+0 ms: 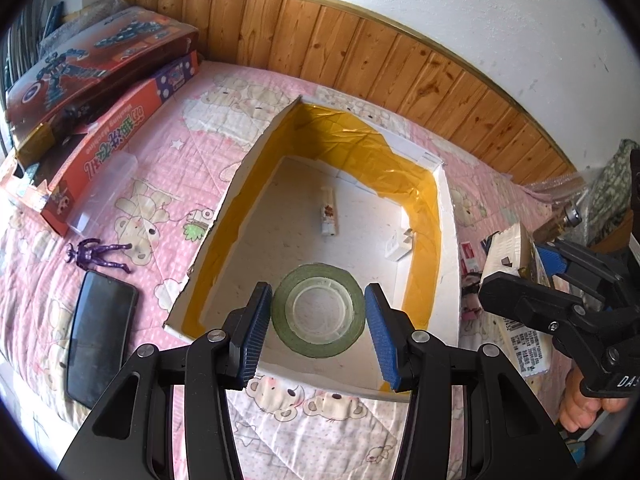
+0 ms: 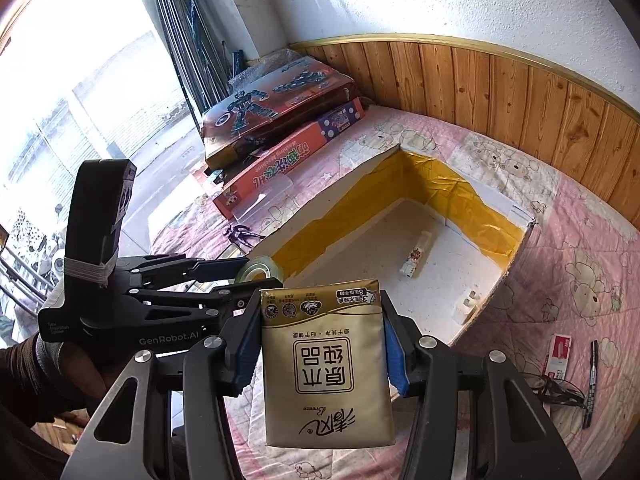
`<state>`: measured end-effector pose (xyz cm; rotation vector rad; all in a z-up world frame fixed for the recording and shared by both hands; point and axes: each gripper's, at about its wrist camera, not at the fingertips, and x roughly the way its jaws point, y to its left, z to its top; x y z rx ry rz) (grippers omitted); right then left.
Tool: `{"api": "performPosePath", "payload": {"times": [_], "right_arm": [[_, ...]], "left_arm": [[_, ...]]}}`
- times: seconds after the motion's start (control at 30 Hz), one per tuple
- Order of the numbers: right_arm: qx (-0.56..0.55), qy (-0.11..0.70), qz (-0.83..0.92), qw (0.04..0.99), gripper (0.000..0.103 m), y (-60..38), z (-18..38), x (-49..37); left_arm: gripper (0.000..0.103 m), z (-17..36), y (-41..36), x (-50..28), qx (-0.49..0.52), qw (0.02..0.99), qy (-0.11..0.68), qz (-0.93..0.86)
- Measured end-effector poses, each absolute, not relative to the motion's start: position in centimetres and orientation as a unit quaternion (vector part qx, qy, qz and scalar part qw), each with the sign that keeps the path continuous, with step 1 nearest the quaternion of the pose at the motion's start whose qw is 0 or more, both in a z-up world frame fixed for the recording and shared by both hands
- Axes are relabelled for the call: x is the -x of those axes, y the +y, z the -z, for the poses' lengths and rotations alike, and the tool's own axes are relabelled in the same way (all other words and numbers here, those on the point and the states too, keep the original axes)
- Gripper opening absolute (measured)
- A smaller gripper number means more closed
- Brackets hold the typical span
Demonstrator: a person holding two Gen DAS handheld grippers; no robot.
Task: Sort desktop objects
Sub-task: 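Carry the tape roll and tissue pack in both tools over the box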
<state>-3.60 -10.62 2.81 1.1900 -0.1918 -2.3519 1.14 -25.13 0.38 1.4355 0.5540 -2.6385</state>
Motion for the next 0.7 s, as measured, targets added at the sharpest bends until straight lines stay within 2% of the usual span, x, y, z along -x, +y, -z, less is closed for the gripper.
{"api": "performPosePath", "payload": {"times": [0.2, 0.7], "right_arm": [[-0.456, -0.073, 0.854, 0.241, 0.053, -11.4, -1.9, 6.3], [-0.513, -0.077, 0.830, 0.204, 0.053, -12.9, 1.9, 13.1]], "left_arm": [[0.049, 0.6, -26.0, -0.4, -0.483, 0.033, 0.197, 0.853], [0.049, 2.1, -26.9, 1.9, -0.503, 0.019, 0.173, 0.847]]}}
